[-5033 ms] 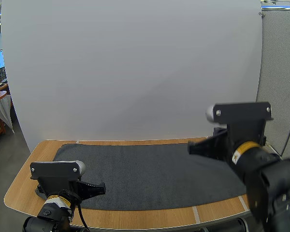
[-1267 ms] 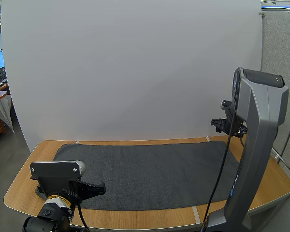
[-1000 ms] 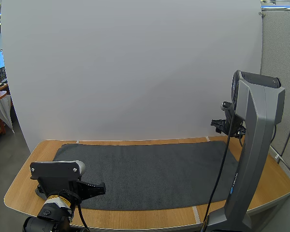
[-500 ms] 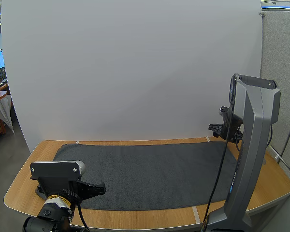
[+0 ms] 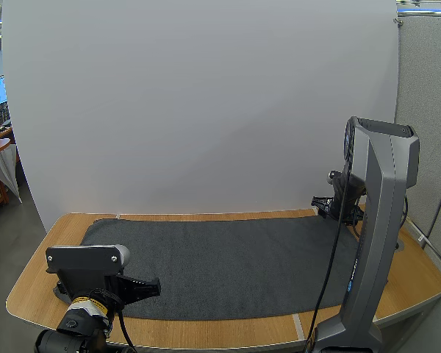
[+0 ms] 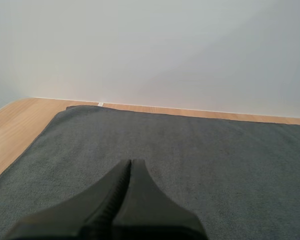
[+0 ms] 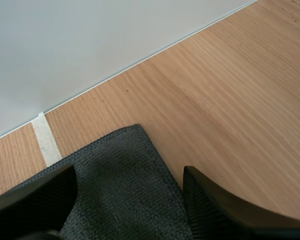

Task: Fold the towel

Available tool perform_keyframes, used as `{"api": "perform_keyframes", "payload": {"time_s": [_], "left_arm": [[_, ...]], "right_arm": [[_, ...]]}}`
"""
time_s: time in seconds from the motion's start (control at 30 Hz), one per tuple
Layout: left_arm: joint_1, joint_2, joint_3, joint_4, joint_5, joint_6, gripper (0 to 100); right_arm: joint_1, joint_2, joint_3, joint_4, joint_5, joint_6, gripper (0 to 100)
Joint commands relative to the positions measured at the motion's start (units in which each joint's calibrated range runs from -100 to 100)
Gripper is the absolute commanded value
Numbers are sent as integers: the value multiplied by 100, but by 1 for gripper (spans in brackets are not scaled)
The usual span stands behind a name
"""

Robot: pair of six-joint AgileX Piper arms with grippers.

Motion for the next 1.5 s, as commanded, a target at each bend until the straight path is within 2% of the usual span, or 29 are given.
{"api": "perform_keyframes", "payload": {"time_s": [0.0, 0.63, 1.47], "left_arm": [[9, 0, 0, 3, -51, -64, 0], [9, 0, 0, 3, -51, -64, 0], [9, 0, 0, 3, -51, -64, 0]], "right_arm": [[1, -42, -27, 13, -35, -37, 100], [-12, -42, -42, -161, -591, -37, 100], [-102, -42, -109, -334, -606, -37, 100]]}}
